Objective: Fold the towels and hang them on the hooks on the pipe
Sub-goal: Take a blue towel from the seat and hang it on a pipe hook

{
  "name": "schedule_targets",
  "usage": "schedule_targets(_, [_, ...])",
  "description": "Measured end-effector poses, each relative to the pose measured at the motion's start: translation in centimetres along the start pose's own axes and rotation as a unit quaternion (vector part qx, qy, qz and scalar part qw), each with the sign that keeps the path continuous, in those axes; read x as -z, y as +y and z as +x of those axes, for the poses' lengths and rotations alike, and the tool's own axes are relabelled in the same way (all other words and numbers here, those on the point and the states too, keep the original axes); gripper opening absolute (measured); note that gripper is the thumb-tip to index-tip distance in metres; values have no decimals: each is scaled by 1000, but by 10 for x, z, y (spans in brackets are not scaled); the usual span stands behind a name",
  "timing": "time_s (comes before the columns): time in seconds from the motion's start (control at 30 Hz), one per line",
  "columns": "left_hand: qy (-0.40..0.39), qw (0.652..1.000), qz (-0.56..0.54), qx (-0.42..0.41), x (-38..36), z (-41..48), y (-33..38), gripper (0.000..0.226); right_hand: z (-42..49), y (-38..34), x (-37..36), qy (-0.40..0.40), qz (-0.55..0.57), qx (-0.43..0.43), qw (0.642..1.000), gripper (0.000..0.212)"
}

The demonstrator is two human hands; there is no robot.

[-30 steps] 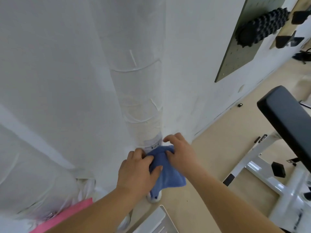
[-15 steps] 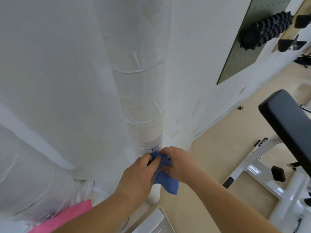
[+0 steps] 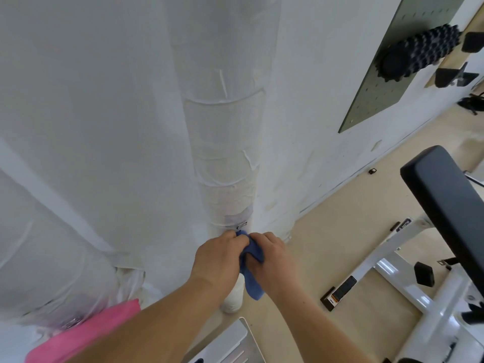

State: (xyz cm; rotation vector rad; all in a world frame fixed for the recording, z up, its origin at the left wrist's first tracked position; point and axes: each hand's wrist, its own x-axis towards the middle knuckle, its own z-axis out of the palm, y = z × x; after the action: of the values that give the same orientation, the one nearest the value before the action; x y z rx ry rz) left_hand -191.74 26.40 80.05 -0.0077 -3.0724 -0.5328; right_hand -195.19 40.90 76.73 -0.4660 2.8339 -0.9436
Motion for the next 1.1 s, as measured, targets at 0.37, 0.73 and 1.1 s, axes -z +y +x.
schedule_targets(0.37, [-82, 996, -24, -38, 12, -23, -10, 57, -11, -12, 30, -75, 19, 48, 996, 61])
schedule_targets(0.73, [-113, 989, -26, -90, 22, -29, -18, 74, 8, -8, 9, 54, -103, 141, 983, 28])
schedule_targets(1.1, [-171, 982, -22, -72, 26, -33, -13, 87, 7, -14, 7, 54, -41, 80, 994, 33])
